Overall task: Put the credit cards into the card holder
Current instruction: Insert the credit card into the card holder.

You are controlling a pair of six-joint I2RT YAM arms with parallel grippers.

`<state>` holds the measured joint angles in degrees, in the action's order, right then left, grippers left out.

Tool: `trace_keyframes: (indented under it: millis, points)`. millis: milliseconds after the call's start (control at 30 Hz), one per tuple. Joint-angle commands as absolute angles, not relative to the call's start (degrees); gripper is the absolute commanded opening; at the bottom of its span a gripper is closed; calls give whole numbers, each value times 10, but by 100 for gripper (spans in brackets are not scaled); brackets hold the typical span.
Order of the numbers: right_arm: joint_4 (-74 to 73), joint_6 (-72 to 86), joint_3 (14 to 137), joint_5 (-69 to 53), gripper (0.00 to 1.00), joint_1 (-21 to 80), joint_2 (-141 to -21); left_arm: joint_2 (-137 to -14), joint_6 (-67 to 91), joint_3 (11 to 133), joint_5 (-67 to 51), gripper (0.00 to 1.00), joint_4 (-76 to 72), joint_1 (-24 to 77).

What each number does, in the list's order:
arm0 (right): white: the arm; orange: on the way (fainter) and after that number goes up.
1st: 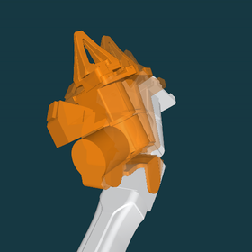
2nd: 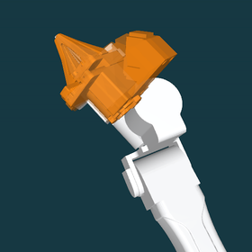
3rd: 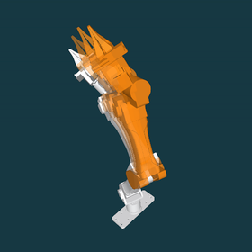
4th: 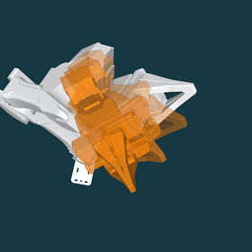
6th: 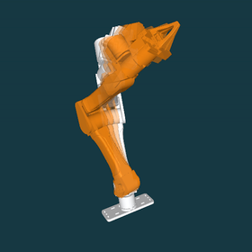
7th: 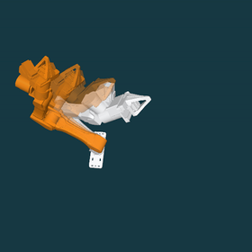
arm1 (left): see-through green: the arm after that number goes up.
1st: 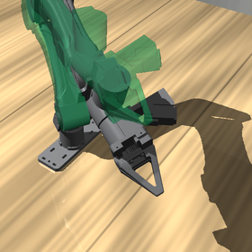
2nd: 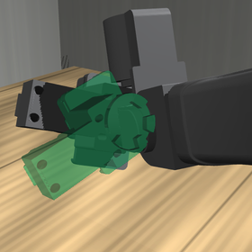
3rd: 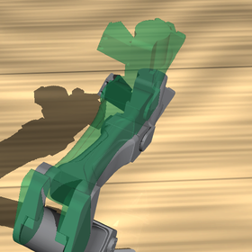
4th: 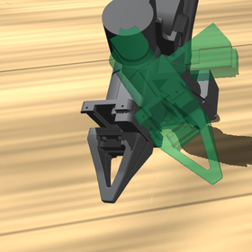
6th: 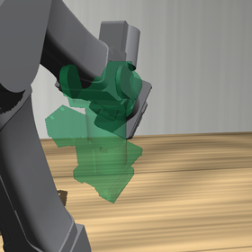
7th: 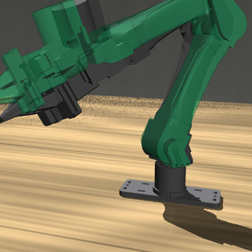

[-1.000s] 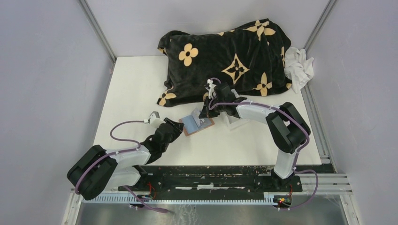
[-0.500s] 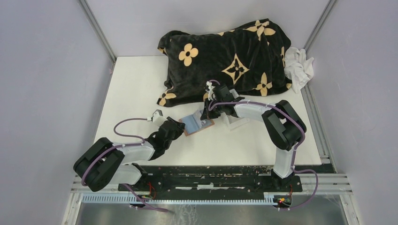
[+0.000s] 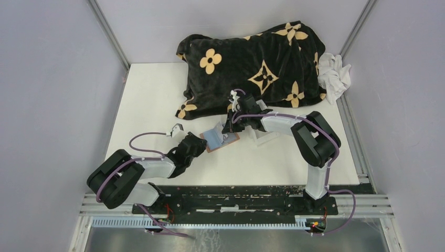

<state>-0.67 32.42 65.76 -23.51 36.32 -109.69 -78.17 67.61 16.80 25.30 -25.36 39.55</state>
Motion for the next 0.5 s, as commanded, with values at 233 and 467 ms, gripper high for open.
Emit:
trace_keyframes:
  millis: [233,467]
  points:
    - [66,361,629,-249,1,365,-1103,-801,659,184,255,30,-275,394]
    - [73,362,616,-231,1,365,-1096,-802,660,179,256,29,-279,394]
